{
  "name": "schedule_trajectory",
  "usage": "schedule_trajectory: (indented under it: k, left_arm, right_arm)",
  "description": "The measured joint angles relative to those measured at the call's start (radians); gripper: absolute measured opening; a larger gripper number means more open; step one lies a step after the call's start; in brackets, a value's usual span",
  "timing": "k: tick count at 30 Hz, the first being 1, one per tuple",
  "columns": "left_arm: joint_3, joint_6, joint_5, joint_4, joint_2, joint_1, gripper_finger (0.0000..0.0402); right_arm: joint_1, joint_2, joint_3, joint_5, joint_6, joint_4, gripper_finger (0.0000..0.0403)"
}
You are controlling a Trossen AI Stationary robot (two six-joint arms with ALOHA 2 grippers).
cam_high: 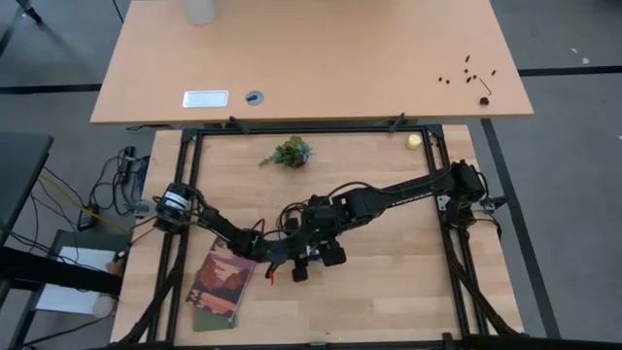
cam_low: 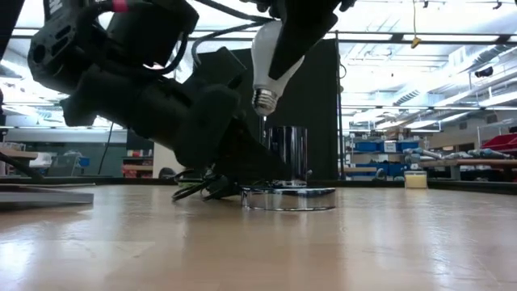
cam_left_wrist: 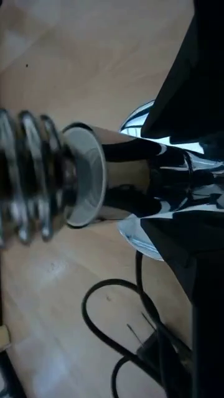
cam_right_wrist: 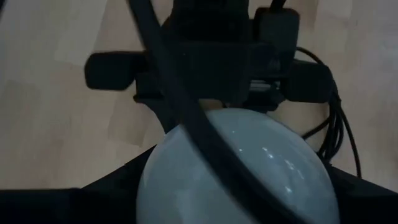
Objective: Screw lightbulb
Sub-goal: Insert the white lightbulb into the lamp socket
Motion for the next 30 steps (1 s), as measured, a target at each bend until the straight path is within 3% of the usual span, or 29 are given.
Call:
schedule_trajectory:
  k: [12,21,30]
  left_arm:
    - [0.008,0.01,-0.019,0.056,-0.001,0.005,0.0222]
    - [0.009,-0.011,-0.019,0.069,-0.001,0.013,0.0192]
    - [0.031,-0.021,-0.016,0.044,0.0,0.019,0.0189]
  right_arm:
    - [0.003,0.0,-0.03,-0.005,0.008,-0.024,0.027]
    - [0.003,0.0,-0.03,0.007,-0.007,-0.048,0.027]
    - [0.002,0.048,-0.031,0.012,-0.026,-0.066,0.027]
